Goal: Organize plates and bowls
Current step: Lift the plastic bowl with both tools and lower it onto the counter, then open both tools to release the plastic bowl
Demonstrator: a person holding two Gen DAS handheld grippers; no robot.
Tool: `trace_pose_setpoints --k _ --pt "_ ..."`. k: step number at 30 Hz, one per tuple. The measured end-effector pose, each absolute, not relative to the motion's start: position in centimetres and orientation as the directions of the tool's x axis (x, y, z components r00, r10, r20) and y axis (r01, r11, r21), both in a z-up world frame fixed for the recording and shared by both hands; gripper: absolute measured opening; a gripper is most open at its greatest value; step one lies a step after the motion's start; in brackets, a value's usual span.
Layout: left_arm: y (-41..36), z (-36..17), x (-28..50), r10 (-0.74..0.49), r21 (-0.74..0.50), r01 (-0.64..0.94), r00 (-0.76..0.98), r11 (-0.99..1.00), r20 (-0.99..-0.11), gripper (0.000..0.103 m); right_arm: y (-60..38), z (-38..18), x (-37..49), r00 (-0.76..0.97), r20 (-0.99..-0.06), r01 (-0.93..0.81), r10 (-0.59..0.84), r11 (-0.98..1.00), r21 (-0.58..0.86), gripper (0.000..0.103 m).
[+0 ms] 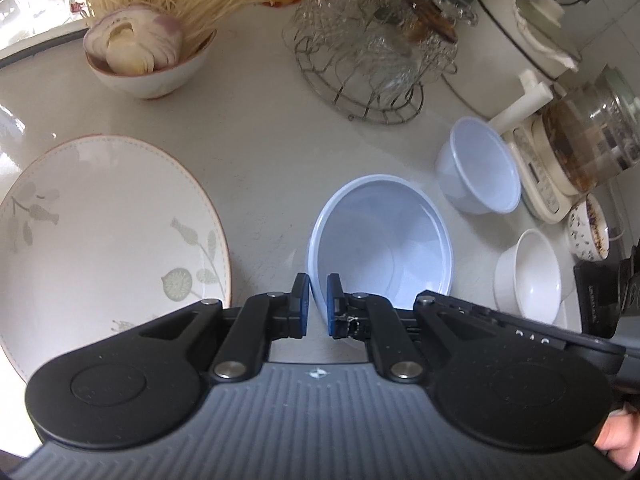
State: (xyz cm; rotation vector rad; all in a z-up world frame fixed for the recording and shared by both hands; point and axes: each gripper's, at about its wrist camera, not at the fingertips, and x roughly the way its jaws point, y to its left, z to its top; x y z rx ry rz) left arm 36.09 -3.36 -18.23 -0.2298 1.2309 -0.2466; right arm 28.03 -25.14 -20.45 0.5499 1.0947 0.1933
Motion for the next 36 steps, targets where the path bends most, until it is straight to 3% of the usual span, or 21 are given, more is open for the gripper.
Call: trace_pose_setpoints --k 17,21,24,36 --pt "-3.6 -18.9 36.7 -0.299 -0.296 0.051 0.266 0.954 -0.916 0.01 -24.8 -19.6 27.5 0.465 -0.803 0.108 0.373 0.876 0.47 0.017" --pt "-3.4 -18.4 36.4 -0.299 -0.293 0.064 0.277 0.954 -0.913 0.025 -24.8 -18.5 27.0 0.504 -0.793 0.115 0.342 0.884 0.454 0.018" --pt "-3.2 -17.6 36.1 -0.288 -0.276 0.081 0.301 0.958 -0.909 0.037 -24.6 -17.5 26.5 0.546 -0.776 0.121 0.315 0.887 0.445 0.03" --pt "-4.0 -10.6 33.7 -0.32 -0.21 0.266 0.493 0.941 -0.809 0.038 -24.6 -11.0 22.8 0.743 -0.654 0.127 0.142 0.93 0.346 0.032"
